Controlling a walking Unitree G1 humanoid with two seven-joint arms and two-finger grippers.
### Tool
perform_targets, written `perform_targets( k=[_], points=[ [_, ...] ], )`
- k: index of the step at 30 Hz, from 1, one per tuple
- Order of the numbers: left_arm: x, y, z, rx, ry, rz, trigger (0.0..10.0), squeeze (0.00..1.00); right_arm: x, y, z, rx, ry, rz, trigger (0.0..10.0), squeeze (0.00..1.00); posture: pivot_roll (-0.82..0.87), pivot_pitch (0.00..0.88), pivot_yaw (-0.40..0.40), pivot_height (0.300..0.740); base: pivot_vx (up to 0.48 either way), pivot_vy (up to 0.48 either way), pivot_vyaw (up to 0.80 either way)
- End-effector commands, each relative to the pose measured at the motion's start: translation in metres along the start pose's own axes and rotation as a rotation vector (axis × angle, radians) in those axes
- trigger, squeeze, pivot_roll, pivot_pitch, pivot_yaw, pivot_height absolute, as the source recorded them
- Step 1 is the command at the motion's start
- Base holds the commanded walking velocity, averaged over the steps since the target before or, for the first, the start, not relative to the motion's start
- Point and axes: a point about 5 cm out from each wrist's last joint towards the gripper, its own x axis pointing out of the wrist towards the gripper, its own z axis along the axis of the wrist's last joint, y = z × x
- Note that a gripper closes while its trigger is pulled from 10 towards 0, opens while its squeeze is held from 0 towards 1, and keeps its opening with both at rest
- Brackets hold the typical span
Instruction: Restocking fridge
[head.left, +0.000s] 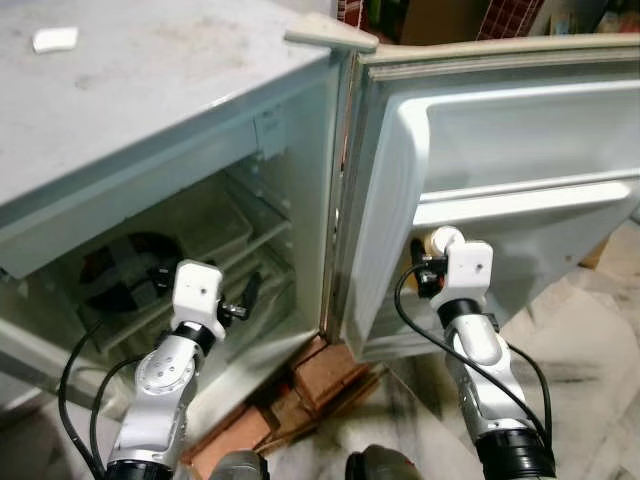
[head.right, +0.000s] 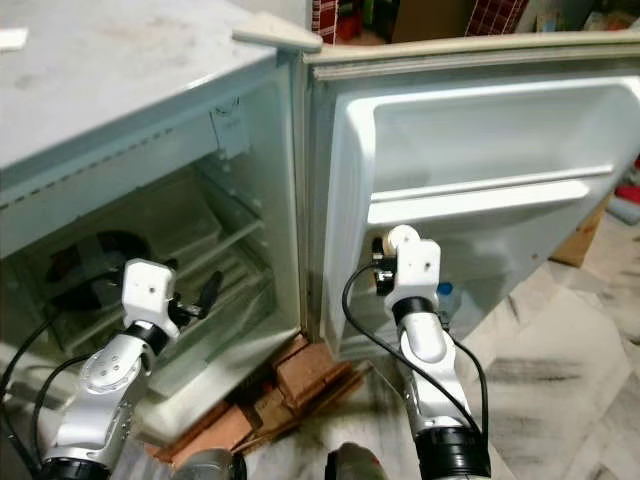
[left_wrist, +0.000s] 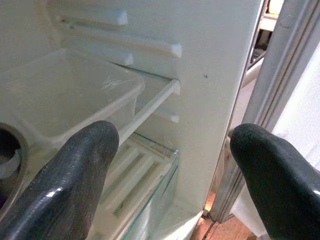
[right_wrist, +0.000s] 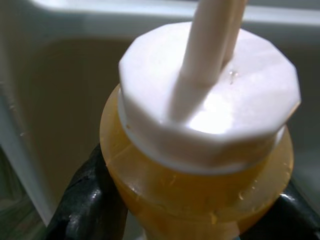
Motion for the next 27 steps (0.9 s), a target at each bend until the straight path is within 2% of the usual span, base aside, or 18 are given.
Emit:
perform_targets(
  k=[1,17,25,27],
  points=[
    [-0.0022,0.0037,-0.0013,0.005,0.009,0.014,10.0,0.00,0.0010,0.0006,0.0012,0.000,-0.005,0.002,10.0,0.00,0.06,0.084,-0.026,0.740,0.000,0.000,0.00],
    [-0.0031,0.0044,-0.0005,-0.006,0.004,0.011,10.0,0.00,-0.0005,-0.0009,0.0017,-0.006,-0.009,0.002,10.0,0.00,0.06,0.090,-0.024,0.740,0.000,-0.397,0.00],
    [-0.0034,0.0066,-0.0004,-0.021,0.004,0.027,10.0,0.00,-0.0005,-0.0006,0.0014,-0.003,-0.007,0.012,10.0,0.00,0.06,0.092,-0.023,0.740,0.000,0.000,0.00],
    [-0.0035,0.0077,-0.0004,-0.022,0.005,0.035,10.0,0.00,-0.0016,0.0007,0.0015,0.022,-0.010,0.030,10.0,0.00,0.06,0.093,-0.023,0.740,0.000,0.000,0.00]
  ],
)
